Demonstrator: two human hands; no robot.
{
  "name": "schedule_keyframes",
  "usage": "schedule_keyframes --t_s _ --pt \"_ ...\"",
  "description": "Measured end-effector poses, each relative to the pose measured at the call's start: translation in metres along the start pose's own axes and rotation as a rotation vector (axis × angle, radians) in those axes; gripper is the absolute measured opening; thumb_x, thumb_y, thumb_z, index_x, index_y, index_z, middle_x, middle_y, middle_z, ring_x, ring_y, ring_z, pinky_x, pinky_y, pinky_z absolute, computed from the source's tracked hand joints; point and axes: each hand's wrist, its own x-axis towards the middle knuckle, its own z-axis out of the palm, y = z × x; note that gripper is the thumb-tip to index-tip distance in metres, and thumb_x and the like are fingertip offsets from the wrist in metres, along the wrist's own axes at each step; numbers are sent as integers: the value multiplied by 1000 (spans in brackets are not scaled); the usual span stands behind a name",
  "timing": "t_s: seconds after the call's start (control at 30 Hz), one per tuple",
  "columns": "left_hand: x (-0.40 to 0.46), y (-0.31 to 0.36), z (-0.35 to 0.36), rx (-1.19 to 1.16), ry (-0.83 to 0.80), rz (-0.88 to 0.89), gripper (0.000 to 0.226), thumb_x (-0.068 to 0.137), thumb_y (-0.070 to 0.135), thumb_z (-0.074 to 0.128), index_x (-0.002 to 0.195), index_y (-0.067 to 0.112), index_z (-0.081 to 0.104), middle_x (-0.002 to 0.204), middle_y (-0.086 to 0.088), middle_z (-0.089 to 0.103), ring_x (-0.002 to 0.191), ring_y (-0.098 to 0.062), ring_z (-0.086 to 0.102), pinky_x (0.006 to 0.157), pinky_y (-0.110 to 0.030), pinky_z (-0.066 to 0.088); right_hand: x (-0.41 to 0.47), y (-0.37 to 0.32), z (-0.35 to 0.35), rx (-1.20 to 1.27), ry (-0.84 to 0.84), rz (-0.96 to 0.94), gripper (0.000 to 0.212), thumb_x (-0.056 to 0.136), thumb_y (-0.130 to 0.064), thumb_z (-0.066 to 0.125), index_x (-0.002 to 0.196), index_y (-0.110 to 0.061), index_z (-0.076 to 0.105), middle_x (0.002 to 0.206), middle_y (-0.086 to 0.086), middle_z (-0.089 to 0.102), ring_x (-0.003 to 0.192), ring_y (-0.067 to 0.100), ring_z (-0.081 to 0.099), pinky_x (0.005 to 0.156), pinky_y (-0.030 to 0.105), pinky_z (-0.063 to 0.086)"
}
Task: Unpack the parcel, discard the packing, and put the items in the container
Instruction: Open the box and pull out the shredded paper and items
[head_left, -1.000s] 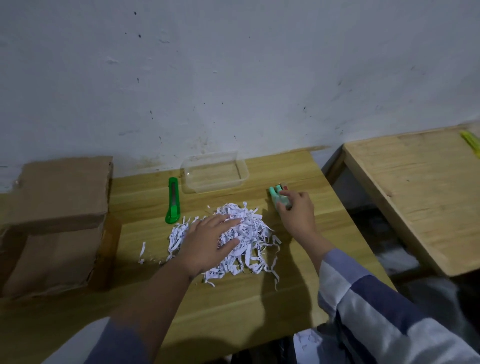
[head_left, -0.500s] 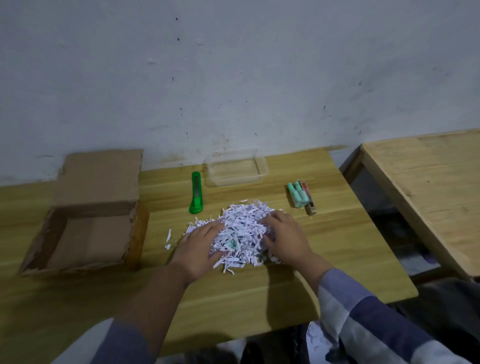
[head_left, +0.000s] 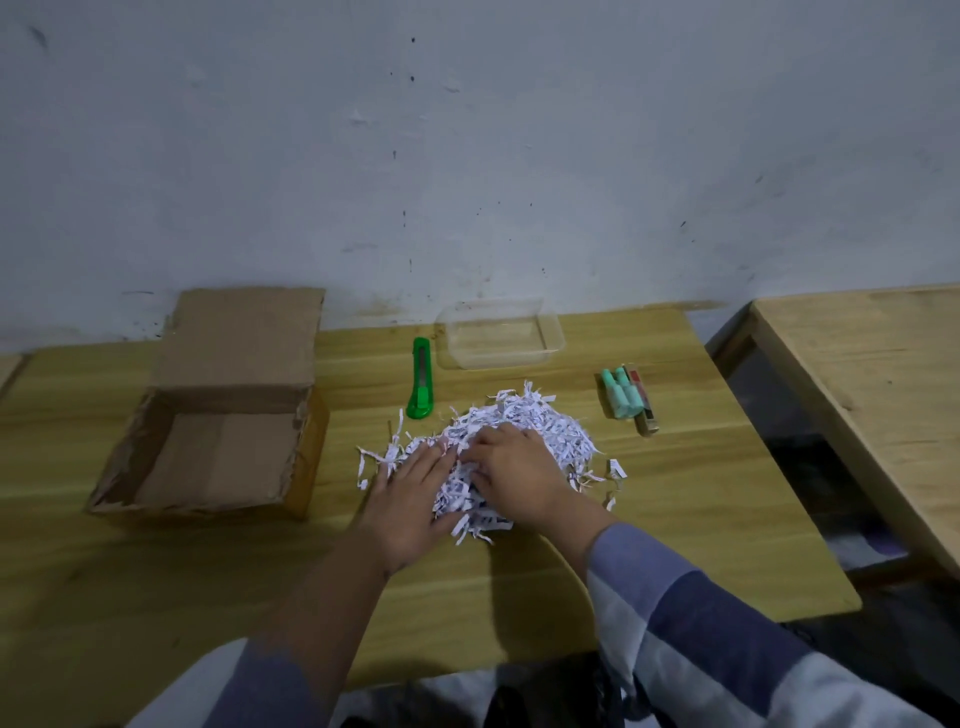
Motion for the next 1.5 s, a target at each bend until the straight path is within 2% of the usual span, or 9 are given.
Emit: schedule_keyframes --t_s 0.27,0.6,0.77,0.9,1.03,1.17,1.3,1.43,1.5 --pt "-6 -3 -3 37 -104 -2 82 93 54 44 152 27 -8 157 13 -22 146 -11 -16 118 -53 -1 4 0 -4 -205 -125 -62 61 82 -9 60 138 -25 40 142 -1 42 128 25 35 102 43 30" --pt "-4 2 -12 48 -172 -16 67 94 52 46 150 24 22 157 11 -23 146 -12 -18 117 -55 -2 -12 21 -22 289 152 111 42 72 -38 72 110 -26 60 102 -2 66 101 21 54 92 37 42" --pt "-4 3 -11 40 -155 -33 77 93 55 45 153 27 6 158 9 -21 146 -12 -17 115 -55 -5 -16 21 -36 614 180 208 51 66 -40 76 111 -27 56 101 -7 59 102 19 58 95 41 47" --pt "-7 11 -12 -217 38 -86 85 85 65 50 152 31 10 161 9 2 148 -13 -1 116 -54 -8 -18 19 -42 763 195 197 43 72 -24 78 109 -25 57 105 0 65 95 15 62 82 26 54" --pt "-4 27 -29 -394 335 -38 78 82 51 61 146 36 20 157 14 15 146 -14 10 117 -57 -5 -20 18 -45 862 187 194 41 71 -15 80 105 -22 57 99 4 68 80 13 62 69 20 51" --pt "6 41 -43 -417 271 -39 66 81 54 61 139 33 37 146 8 41 138 -17 32 119 -50 -2 -17 17 -44 996 178 220 43 71 -4 78 110 -9 62 100 12 71 77 15 64 70 22 54" --pt "11 39 -45 -628 272 -88 45 78 49 68 119 36 57 114 9 65 107 -17 58 92 -39 48 -16 20 -47 1005 190 244 43 71 -2 78 111 -12 64 96 12 71 74 15 63 69 26 56" --pt "7 29 -52 -621 306 -120 48 80 36 74 124 24 60 110 7 66 92 -9 58 73 -24 42 -18 34 -51 928 220 357 23 77 -2 72 88 -22 70 79 10 66 71 20 60 74 40 58" --pt "7 25 -53 -599 322 -138 50 82 33 72 128 20 58 121 1 64 103 -15 58 81 -24 43 -20 39 -51 833 265 369 17 78 -7 73 79 -24 70 76 9 68 70 23 62 75 41 57"
